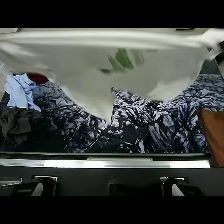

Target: Fold the clothes and pants, and hang the long-sleeved shirts on hangers.

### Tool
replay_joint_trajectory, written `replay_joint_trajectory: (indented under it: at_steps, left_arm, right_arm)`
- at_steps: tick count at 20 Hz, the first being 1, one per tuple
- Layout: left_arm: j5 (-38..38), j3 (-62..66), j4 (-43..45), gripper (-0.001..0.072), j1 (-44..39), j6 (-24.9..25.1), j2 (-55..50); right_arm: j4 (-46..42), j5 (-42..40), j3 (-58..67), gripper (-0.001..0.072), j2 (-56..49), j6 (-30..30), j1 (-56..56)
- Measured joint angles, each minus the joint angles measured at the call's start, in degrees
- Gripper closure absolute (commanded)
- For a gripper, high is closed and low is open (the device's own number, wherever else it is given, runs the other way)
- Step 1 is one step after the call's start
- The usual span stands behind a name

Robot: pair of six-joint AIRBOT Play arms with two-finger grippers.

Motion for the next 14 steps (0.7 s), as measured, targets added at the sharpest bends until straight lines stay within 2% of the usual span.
replay_joint_trajectory:
  at_steps: [4, 8, 11, 14]
  left_arm:
    - [1.38, 10.95, 0.92, 0.0689, 4.46, 0.83, 3.93]
    - [3.43, 15.76, 1.68, 0.0689, 5.68, 1.55, 4.68]
    - [0.15, 15.76, 6.03, 0.069, 5.95, 1.7, 2.58]
    - [-7.72, 10.16, 12.41, 0.0687, 6.01, 1.38, -2.78]
  right_arm:
    - [-0.59, -4.11, 1.31, 0.0667, 10.91, 0.48, -0.09]
    - [-0.66, -4.46, 1.68, 0.0667, 15.13, 1.77, -0.11]
    - [0.11, 4.61, 0.31, 0.0668, 12.96, 5.51, -0.11]
    - [2.16, 15.69, -9.94, 0.0668, 6.64, 8.22, -0.09]
